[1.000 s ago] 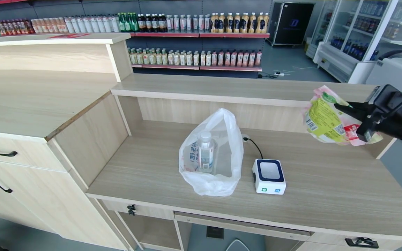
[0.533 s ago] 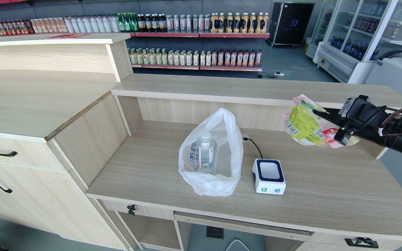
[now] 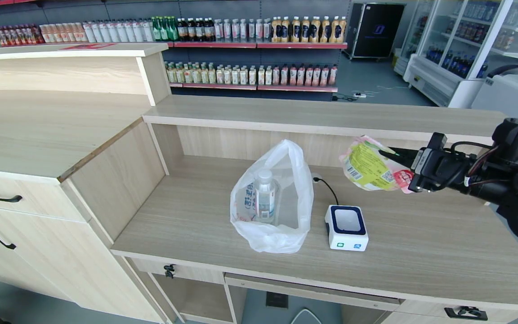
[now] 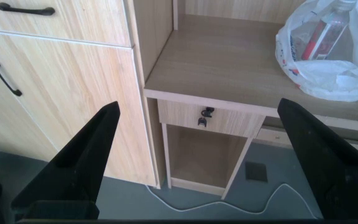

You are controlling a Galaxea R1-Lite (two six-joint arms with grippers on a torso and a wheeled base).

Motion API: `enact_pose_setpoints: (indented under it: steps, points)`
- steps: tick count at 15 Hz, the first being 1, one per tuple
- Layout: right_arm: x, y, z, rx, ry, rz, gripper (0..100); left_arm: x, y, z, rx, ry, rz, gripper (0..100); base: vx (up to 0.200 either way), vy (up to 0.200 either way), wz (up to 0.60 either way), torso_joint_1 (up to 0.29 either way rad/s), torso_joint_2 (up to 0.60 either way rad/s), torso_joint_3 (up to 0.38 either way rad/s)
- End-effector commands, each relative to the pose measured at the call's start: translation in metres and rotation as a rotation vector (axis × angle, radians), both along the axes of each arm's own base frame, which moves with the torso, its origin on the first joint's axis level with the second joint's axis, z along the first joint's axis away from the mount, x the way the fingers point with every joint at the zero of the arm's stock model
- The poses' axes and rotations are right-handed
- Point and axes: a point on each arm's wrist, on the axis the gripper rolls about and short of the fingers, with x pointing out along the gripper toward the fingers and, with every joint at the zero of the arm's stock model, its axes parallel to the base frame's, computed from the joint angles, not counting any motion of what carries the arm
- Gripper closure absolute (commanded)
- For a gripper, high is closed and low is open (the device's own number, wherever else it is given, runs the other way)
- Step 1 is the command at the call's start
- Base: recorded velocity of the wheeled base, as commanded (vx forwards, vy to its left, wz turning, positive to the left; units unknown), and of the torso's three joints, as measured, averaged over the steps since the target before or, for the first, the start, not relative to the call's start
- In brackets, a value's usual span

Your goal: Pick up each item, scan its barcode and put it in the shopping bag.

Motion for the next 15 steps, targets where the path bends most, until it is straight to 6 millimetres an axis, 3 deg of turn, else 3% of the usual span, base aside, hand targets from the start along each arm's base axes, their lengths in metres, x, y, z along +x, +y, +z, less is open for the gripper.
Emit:
enact_pose_setpoints:
  steps: [1, 9, 15]
  points:
    - [0.007, 0.002, -0.014, -0.016, 0.019, 0.025, 100, 0.000, 0.000, 0.000, 0.000, 0.000, 0.001, 0, 0.000, 0.000, 0.00, 0.000, 0.00, 0.000]
    - [0.013, -0.015, -0.042, -0.185, -0.049, 0.096, 100, 0.000, 0.000, 0.000, 0.000, 0.000, 0.001, 0, 0.000, 0.000, 0.00, 0.000, 0.00, 0.000]
    - [0.015, -0.020, -0.049, -0.279, -0.118, 0.131, 100, 0.000, 0.000, 0.000, 0.000, 0.000, 0.001, 0, 0.000, 0.000, 0.00, 0.000, 0.00, 0.000]
